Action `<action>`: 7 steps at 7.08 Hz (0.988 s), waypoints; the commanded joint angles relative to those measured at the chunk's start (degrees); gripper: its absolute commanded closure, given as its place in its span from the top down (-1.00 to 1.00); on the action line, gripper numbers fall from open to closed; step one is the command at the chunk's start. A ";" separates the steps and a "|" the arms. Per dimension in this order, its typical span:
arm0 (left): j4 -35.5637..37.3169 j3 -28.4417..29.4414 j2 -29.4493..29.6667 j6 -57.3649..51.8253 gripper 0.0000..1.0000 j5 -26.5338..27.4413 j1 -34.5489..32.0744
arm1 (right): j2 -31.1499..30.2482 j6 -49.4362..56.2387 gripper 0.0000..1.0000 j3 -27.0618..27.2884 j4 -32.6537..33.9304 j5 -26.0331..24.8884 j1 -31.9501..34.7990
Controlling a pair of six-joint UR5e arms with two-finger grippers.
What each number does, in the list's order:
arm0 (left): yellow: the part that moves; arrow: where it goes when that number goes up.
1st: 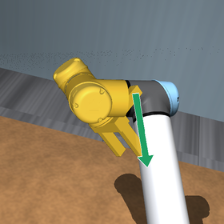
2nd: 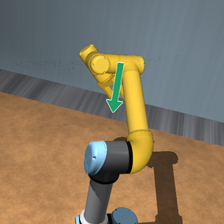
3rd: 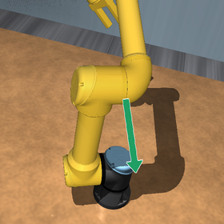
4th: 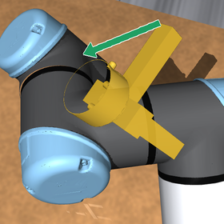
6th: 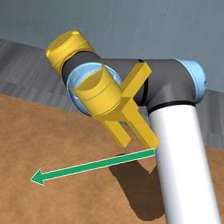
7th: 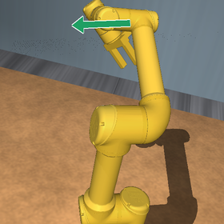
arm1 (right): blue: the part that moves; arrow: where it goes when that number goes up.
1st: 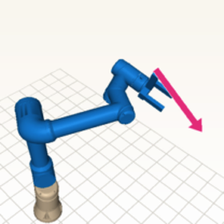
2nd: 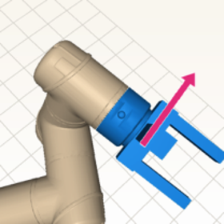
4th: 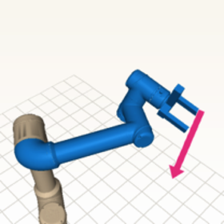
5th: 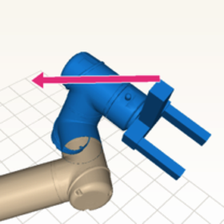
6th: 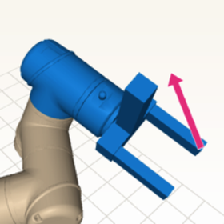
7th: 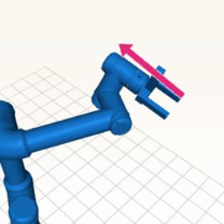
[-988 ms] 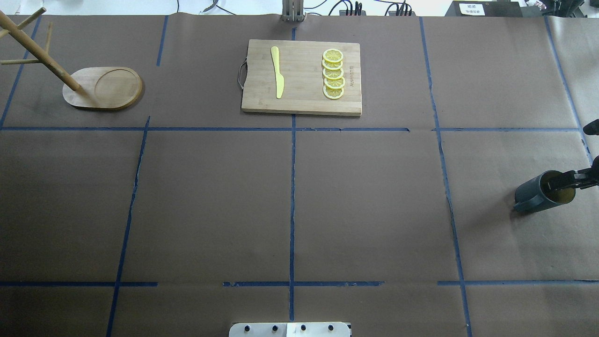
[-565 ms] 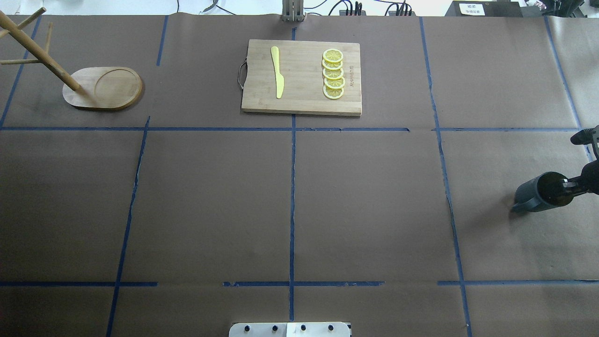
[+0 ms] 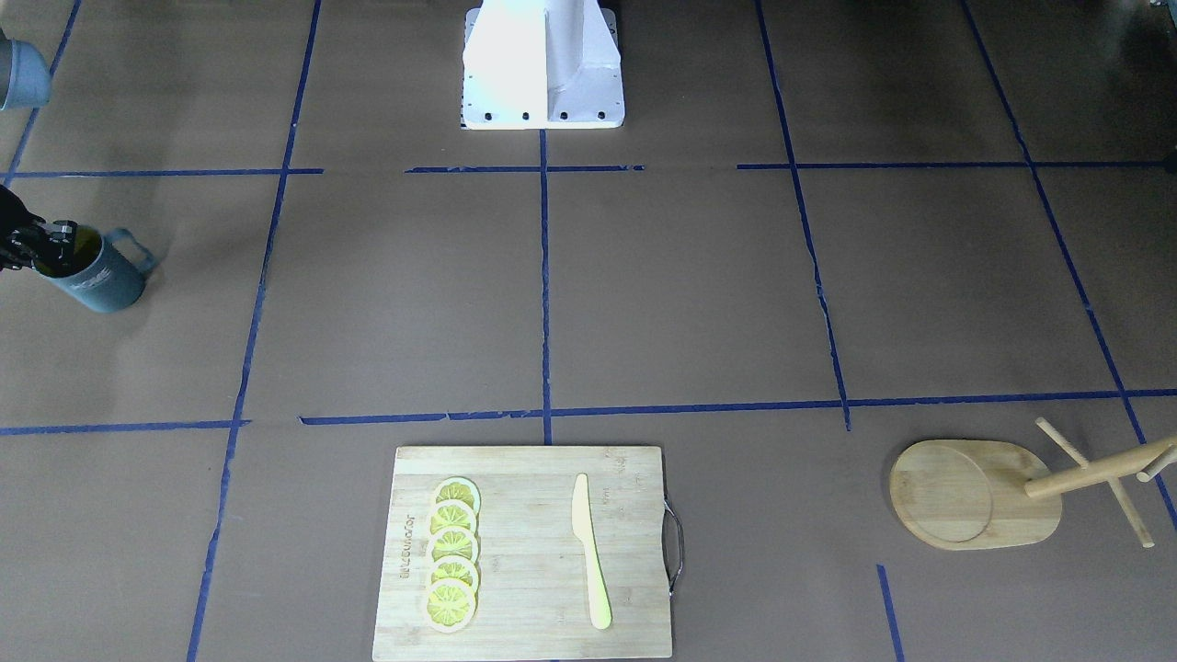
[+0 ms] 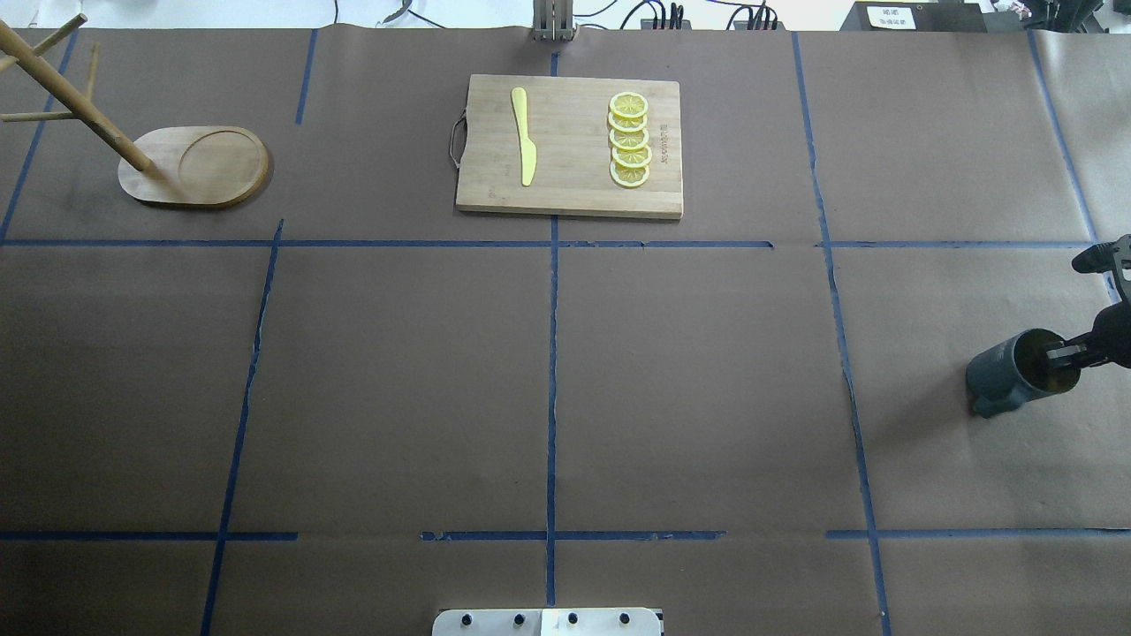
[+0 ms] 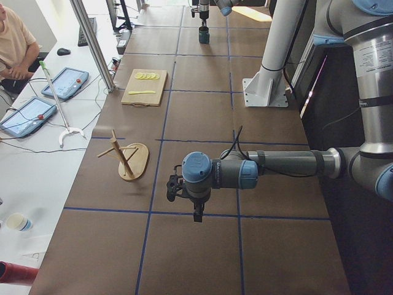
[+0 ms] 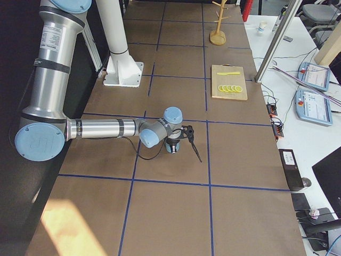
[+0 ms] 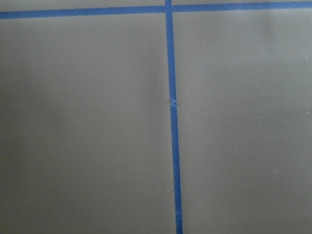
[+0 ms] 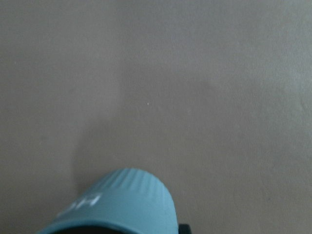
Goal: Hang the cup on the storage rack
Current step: 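Lift the blue mug with the right gripper and carry it toward table center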
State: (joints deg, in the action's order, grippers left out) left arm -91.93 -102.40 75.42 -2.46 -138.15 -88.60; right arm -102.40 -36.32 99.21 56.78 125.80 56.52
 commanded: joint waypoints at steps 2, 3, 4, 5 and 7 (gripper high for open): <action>0.00 -0.17 -0.01 0.00 1.00 -0.19 0.00 | 0.35 -0.94 -1.00 4.48 1.31 1.37 0.00; 0.00 -0.26 -0.09 0.00 1.00 -0.19 0.00 | 2.88 -3.99 -1.00 6.94 5.41 1.99 0.00; 0.00 -0.26 -0.10 0.00 1.00 -0.19 0.00 | 8.04 -8.64 -1.00 8.53 11.11 1.91 -0.96; 0.00 -0.26 -0.10 0.00 1.00 -0.28 0.00 | 14.62 -13.03 -1.00 8.63 15.51 1.39 -3.67; 0.00 -0.34 -0.09 0.00 1.00 -0.36 0.00 | 29.63 -24.79 -1.00 8.63 28.76 -3.50 -12.08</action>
State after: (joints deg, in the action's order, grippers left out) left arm -91.94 -102.68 75.35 -2.46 -138.44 -88.59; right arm -82.06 -53.90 107.73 77.38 125.72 49.71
